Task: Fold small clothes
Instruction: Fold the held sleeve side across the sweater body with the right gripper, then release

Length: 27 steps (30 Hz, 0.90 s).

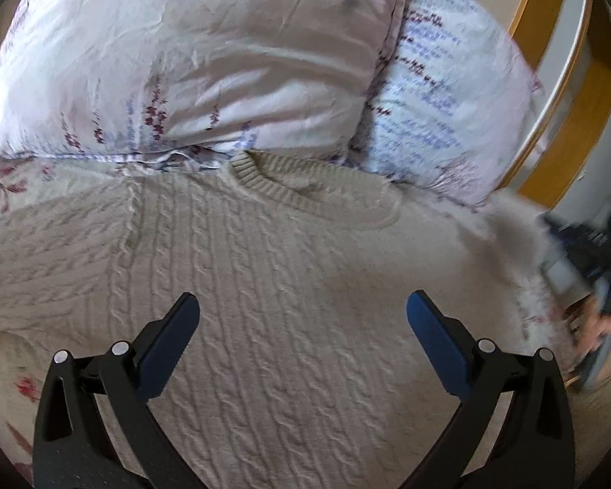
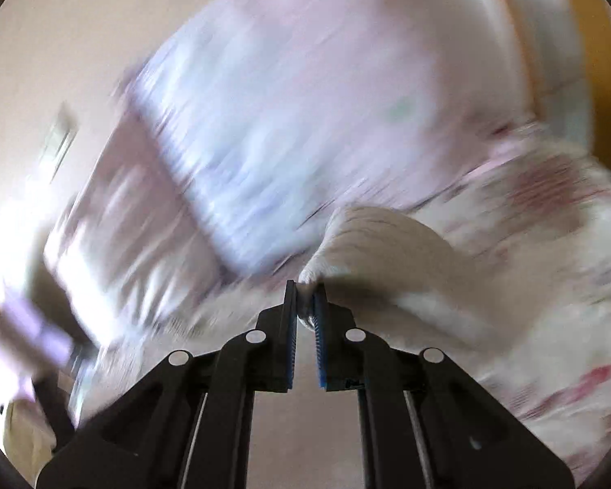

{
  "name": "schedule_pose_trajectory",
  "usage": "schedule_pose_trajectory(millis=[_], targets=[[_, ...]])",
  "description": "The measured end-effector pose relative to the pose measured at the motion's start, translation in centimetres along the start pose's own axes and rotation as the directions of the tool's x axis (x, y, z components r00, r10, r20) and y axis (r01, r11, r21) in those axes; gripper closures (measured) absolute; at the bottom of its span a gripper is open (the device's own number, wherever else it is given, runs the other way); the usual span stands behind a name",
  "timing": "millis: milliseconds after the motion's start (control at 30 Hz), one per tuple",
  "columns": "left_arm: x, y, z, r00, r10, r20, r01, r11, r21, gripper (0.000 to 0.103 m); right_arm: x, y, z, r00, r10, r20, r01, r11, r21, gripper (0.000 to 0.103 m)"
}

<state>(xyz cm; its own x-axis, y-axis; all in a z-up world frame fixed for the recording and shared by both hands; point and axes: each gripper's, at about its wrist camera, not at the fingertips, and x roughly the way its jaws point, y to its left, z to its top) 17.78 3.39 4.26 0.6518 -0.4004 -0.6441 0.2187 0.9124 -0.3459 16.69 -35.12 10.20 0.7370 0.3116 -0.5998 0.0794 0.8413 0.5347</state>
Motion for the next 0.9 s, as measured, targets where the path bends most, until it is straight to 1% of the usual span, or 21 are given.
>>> schedule_pose_trajectory(millis=[33, 67, 133, 233, 267, 300, 333, 367, 400, 500, 533, 600, 633, 667, 700, 733, 767, 800, 867, 900], targets=[[0.0, 0.0, -0.1, 1.0, -0.014, 0.003, 0.014, 1.0, -0.007, 0.002, 2.2, 1.3, -1.4, 0.997, 0.019, -0.073, -0.021, 1.0, -0.023, 0.095], [0.0, 0.0, -0.1, 1.0, -0.021, 0.002, 0.021, 1.0, -0.011, 0.002, 3.6, 1.9, -2.5, 0.992, 0.02, -0.126, -0.024, 0.999, -0.033, 0.095], [-0.1, -0.1, -0.2, 1.0, -0.025, -0.004, 0.025, 1.0, -0.008, 0.002, 6.5, 2.6, -4.9, 0.973, -0.002, -0.232, -0.007, 0.999, -0.039, 0.094], [-0.2, 0.0, -0.3, 0.999, -0.032, -0.014, 0.032, 0.999, -0.009, 0.002, 8.1, 2.0, -6.3, 0.952, -0.004, -0.306, 0.005, 1.0, 0.003, 0.09], [-0.3, 0.1, -0.3, 0.999, -0.038, -0.017, 0.038, 0.999, -0.016, 0.002, 7.9, 1.7, -6.6, 0.949, 0.007, -0.314, 0.004, 0.999, 0.034, 0.08], [-0.3, 0.4, -0.2, 0.999, -0.047, -0.021, 0.047, 0.998, -0.03, 0.002, 7.6, 1.2, -6.6, 0.947, 0.025, -0.319, -0.002, 0.998, 0.07, 0.065], [-0.3, 0.7, -0.2, 0.998, -0.057, -0.025, 0.056, 0.997, -0.046, 0.002, 7.1, 0.5, -6.4, 0.947, 0.056, -0.315, -0.015, 0.991, 0.131, 0.06], [-0.2, 1.0, -0.2, 0.997, -0.069, -0.028, 0.067, 0.996, -0.063, 0.002, 6.6, -0.2, -6.2, 0.951, 0.079, -0.299, -0.024, 0.983, 0.184, 0.057], [-0.2, 1.3, -0.2, 0.996, -0.088, -0.034, 0.084, 0.993, -0.086, 0.002, 6.2, -0.8, -5.9, 0.956, 0.084, -0.281, -0.021, 0.975, 0.22, 0.057], [-0.1, 2.0, -0.2, 0.991, -0.126, -0.05, 0.118, 0.984, -0.132, 0.002, 4.7, -2.6, -5.1, 0.974, 0.052, -0.221, 0.018, 0.953, 0.301, 0.057], [-0.1, 2.1, -0.2, 0.99, -0.131, -0.05, 0.123, 0.982, -0.141, 0.002, 4.4, -3.4, -4.6, 0.98, 0.028, -0.196, 0.04, 0.942, 0.333, 0.057], [-0.2, 2.5, -0.3, 0.99, -0.136, -0.049, 0.127, 0.979, -0.159, 0.002, 3.8, -4.5, -3.9, 0.987, -0.028, -0.161, 0.085, 0.931, 0.356, 0.057], [-0.3, 2.8, -0.3, 0.989, -0.137, -0.048, 0.128, 0.977, -0.17, 0.002, 3.8, -4.6, -3.3, 0.985, -0.093, -0.144, 0.138, 0.928, 0.346, 0.058], [-0.4, 3.0, -0.3, 0.989, -0.14, -0.046, 0.13, 0.975, -0.18, 0.002, 3.9, -4.4, -3.0, 0.98, -0.143, -0.138, 0.181, 0.929, 0.324, 0.07], [-0.5, 3.3, -0.2, 0.988, -0.146, -0.042, 0.135, 0.971, -0.196, 0.002, 4.1, -3.7, -2.4, 0.967, -0.219, -0.13, 0.247, 0.93, 0.272, 0.084], [-0.5, 3.5, -0.2, 0.988, -0.149, -0.04, 0.138, 0.969, -0.206, 0.002, 4.2, -3.0, -2.0, 0.96, -0.252, -0.122, 0.275, 0.933, 0.232, 0.087], [-0.6, 3.7, -0.2, 0.987, -0.154, -0.036, 0.143, 0.965, -0.219, 0.002, 4.2, -2.1, -1.7, 0.957, -0.269, -0.107, 0.286, 0.938, 0.195, 0.091], [-0.7, 3.9, -0.2, 0.987, -0.158, -0.032, 0.146, 0.963, -0.227, 0.002, 4.4, -0.7, -1.4, 0.959, -0.272, -0.082, 0.282, 0.948, 0.149, 0.092], [-0.8, 4.2, -0.1, 0.986, -0.166, -0.025, 0.155, 0.957, -0.244, 0.003, 4.6, 3.3, -1.3, 0.974, -0.225, -0.034, 0.226, 0.974, 0.029, 0.092], [-0.9, 4.4, -0.1, 0.984, -0.177, -0.02, 0.166, 0.952, -0.258, 0.003, 5.0, 5.3, -1.6, 0.982, -0.186, -0.023, 0.185, 0.982, -0.026, 0.092]])
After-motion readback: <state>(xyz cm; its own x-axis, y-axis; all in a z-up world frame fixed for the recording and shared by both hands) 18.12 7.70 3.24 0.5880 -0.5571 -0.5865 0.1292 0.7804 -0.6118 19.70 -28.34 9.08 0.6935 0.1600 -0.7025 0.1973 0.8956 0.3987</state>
